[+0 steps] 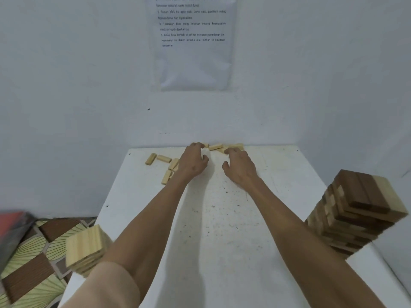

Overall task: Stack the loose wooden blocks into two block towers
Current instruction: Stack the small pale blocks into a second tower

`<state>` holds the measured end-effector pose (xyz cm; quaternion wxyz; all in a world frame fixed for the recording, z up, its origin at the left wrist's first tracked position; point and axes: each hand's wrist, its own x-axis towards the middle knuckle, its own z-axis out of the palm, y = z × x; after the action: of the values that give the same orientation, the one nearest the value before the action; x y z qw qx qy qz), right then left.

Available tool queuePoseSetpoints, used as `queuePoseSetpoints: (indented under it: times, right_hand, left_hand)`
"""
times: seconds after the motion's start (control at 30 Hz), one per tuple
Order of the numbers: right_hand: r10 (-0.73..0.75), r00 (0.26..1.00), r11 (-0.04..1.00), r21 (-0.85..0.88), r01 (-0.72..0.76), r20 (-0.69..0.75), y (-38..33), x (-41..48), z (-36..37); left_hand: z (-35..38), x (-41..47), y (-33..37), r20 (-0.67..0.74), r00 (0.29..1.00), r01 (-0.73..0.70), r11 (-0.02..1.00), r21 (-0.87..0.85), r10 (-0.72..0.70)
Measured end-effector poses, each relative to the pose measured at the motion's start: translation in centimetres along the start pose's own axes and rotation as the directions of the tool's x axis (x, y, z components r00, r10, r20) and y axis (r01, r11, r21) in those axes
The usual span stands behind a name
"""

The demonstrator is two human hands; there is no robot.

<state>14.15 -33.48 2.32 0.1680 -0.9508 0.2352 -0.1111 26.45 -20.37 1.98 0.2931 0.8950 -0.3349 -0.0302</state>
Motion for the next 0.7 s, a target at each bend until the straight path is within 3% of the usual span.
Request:
queuePoseSetpoints:
  times: [0.27,0.47,0.7]
  right_hand:
    - [-0.005,0.996,0.999,-0.036,0.002,-0.086,0.7,3.5,2.9]
    - [-0.04,0.989,0.997,-0.07,0.03,-0.145,1.4,3.1,4.3]
    - [0.0,0.965,1.0,-0.015,-0.004,-0.261,1.9,2.5,4.5]
  left_hand:
    - [2.7,3.7,-1.3,-0.091,0.985,-0.14,0.989,0.038,0.143]
    - [4.8,3.3,-2.2,-0.134,0.957,-0.232,0.956,0.177,0.258]
    - [5.0,3.1,-2.4,-0.17,0.954,-0.21,0.956,0.204,0.246]
